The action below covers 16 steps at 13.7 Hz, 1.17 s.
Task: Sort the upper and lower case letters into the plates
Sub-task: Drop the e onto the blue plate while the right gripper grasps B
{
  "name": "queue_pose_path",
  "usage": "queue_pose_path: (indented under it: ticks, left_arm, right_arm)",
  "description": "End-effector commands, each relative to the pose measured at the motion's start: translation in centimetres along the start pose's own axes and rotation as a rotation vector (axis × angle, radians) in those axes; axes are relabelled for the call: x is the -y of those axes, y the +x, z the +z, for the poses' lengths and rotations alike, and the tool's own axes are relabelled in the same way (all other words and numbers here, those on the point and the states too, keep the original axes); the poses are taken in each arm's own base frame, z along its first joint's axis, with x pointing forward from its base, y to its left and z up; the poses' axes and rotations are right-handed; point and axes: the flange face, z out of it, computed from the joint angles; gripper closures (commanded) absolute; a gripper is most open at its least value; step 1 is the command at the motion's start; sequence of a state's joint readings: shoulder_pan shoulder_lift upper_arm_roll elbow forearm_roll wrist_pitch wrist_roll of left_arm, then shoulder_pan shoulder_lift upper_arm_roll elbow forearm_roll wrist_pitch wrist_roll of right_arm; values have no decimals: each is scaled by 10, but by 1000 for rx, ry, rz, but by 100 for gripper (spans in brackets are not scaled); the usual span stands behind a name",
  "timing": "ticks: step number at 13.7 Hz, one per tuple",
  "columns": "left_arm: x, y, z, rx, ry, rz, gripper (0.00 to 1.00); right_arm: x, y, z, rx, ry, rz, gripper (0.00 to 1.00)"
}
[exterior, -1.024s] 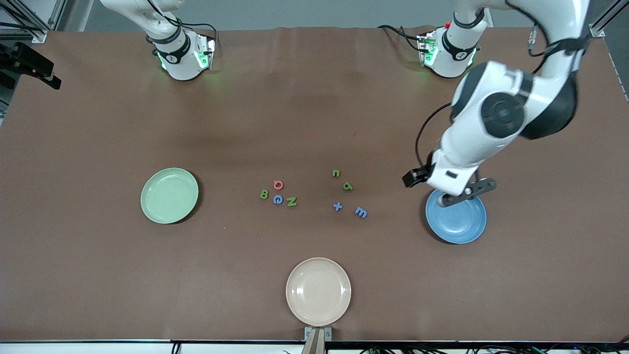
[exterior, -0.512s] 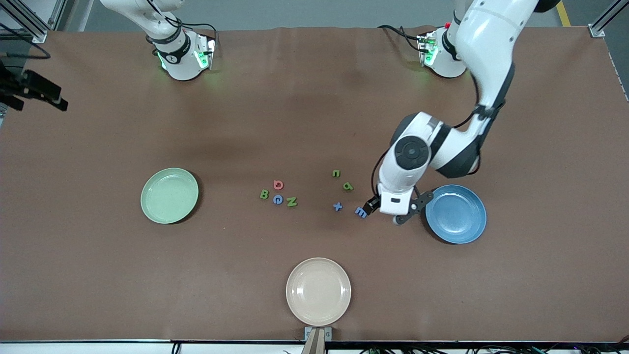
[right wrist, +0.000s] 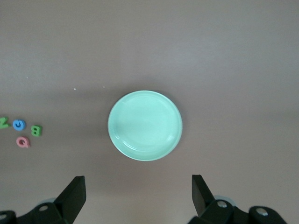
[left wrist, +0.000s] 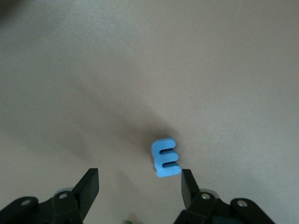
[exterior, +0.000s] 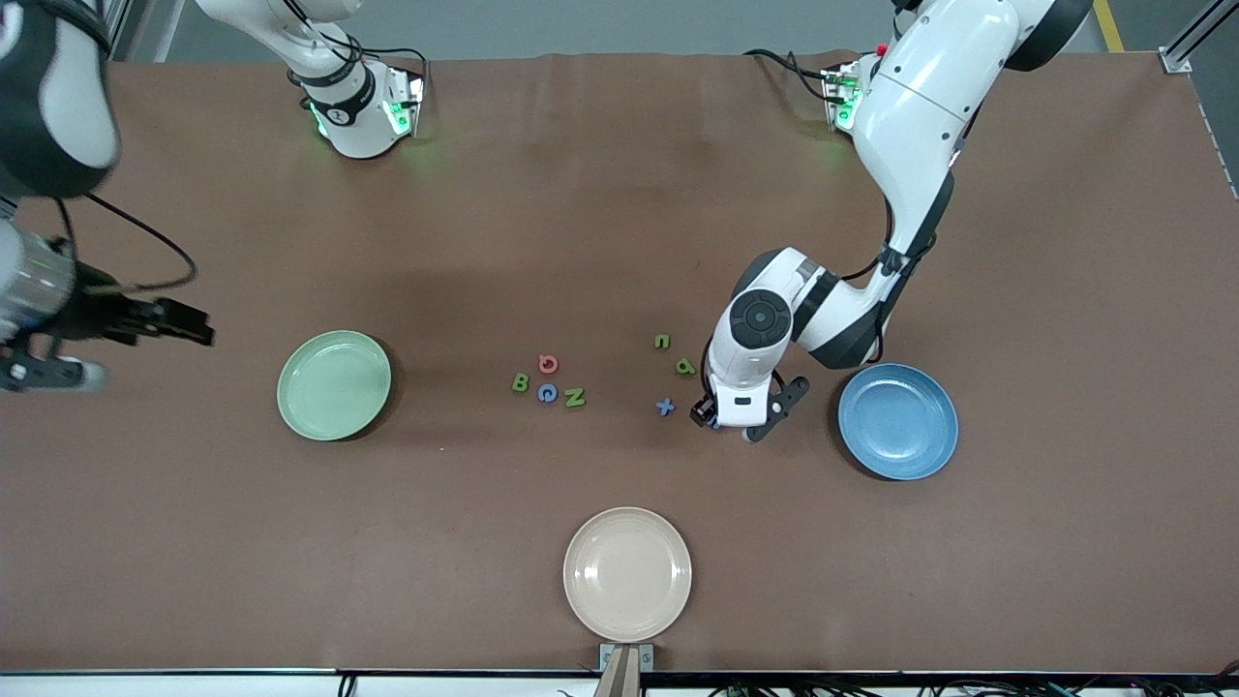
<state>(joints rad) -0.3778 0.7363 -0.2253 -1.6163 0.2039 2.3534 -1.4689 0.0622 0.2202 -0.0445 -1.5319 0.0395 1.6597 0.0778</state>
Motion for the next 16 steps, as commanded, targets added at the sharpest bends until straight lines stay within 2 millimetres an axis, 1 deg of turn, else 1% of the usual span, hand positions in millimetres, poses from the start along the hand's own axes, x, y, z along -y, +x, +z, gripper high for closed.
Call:
queue_pose_path:
  ticks: [1, 3, 4, 6, 8, 9, 10, 11, 12, 13, 14, 15, 16]
  left_arm:
    - [-18, 6, 9, -11, -24, -53, 28]
    - [-26, -1, 17, -13, -28, -65, 31]
    - [-27, -1, 19, -13, -27, -67, 33]
    - [-25, -1, 24, -12, -20, -66, 38]
    - [-25, 0, 25, -11, -19, -66, 48]
    - [-24, 0, 30, -9, -11, -65, 53]
    - [-23, -1, 33, -8, -9, -65, 60]
    - [-22, 1, 34, -8, -7, -64, 71]
    - [-23, 3, 30, -18, -12, -54, 85]
    - [-22, 13, 20, -39, -13, -55, 95]
    - [-21, 24, 9, -57, -22, -58, 100]
    - [-17, 42, -4, -71, -24, -73, 100]
    - [-13, 59, -27, -84, -30, -86, 100]
  right_arm:
    - [60, -3, 24, 20, -5, 130, 0]
    - [100, -4, 55, 18, 50, 231, 0]
    - [117, -5, 75, 17, 68, 241, 0]
    - [158, -14, 129, -11, 66, 197, 0]
    - [174, -21, 183, -27, 61, 175, 0]
    - [183, -24, 205, -38, 59, 171, 0]
    - [200, -26, 227, -51, 59, 207, 0]
    - [216, -30, 248, -57, 49, 227, 0]
    - [227, -32, 264, -63, 43, 231, 3]
    - [233, -32, 273, -71, 44, 231, 16]
    - [238, -33, 276, -76, 46, 225, 32]
    - [241, -34, 284, -73, 42, 228, 40]
    - [243, -34, 290, -79, 44, 236, 42]
